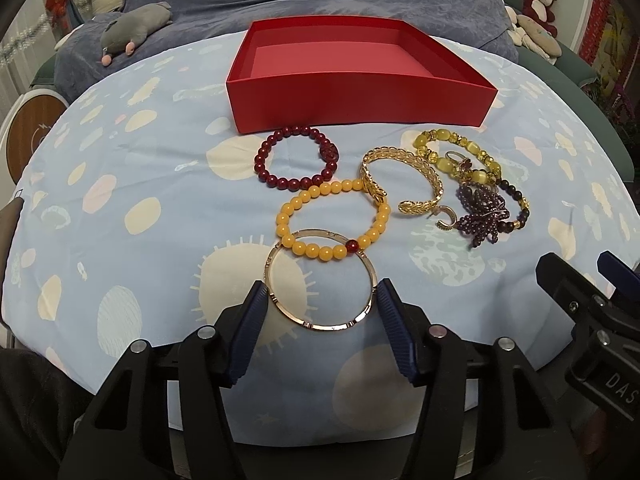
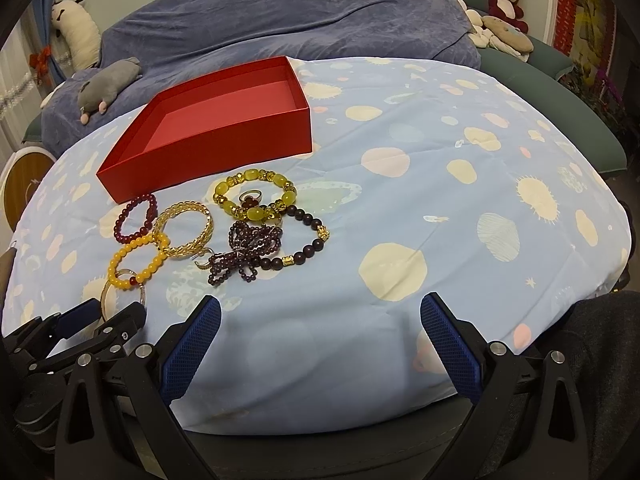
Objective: Organize jewelry
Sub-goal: 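Move the left tool to the rose-gold bangle while the right tool approaches the purple bow bracelet, then grasp and lift the rose-gold bangle with left tool while right grasps the purple bow bracelet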
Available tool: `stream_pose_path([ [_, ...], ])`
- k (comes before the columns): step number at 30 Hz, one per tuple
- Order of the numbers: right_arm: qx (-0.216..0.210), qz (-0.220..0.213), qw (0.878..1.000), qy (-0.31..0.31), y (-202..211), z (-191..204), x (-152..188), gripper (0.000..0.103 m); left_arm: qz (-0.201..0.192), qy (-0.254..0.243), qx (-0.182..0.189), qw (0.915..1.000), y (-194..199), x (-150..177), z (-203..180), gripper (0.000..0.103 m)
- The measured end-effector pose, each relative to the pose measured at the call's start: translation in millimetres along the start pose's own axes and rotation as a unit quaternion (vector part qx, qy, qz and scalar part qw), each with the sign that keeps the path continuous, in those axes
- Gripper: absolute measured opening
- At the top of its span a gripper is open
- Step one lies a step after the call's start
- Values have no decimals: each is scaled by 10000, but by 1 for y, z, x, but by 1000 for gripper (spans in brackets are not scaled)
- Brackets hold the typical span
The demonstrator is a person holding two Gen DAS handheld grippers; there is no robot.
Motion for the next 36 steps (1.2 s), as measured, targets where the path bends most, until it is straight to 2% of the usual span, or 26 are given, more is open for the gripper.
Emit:
stream_pose_path([
  [5,-149,38,9999,34,2,5,-3,96,-79,170,-6,9998,9,3,9,53],
  [9,-309,34,9993,199,3,17,-11,90,-220,323,-21,9992,17,2,18,51],
  [11,-351,75,9990,267,0,23,-14,85,-248,359,27,9990,18,2,21,45],
  [12,-382,126,9988,288,-2,25,-15,81,-238,372,76,9990,17,2,22,30],
  [13,-413,189,9985,305,-6,28,-15,79,-184,393,124,9990,15,3,23,25],
  [17,-419,272,9983,306,-14,34,-16,76,-245,474,210,9984,16,3,24,27],
  [18,-419,273,9983,285,-14,34,-15,76,-250,491,261,9981,16,3,23,32],
  [19,-417,271,9984,263,-14,33,-15,76,-226,507,263,9981,16,4,23,48],
  [21,-415,284,9985,218,-15,32,-14,75,-174,613,233,9977,14,5,24,67],
  [27,-397,339,9986,119,-17,28,-14,76,-50,465,50,9989,1,-4,23,67],
  [31,-432,383,9983,96,-19,29,-15,76,-41,265,-70,9996,-1,-6,22,55],
  [36,-476,391,9979,191,-19,35,-16,76,-83,266,27,9996,2,-5,23,55],
])
Point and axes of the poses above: each gripper's, at about its wrist camera, not at the fingertips, and y roughly against the way its jaws point, z to its left, x to its underside, the point moved 10 cm from there along -y, roughly the way its jaws point, and after that the axes turned 8 degrees about x, right-handed, at the moved point
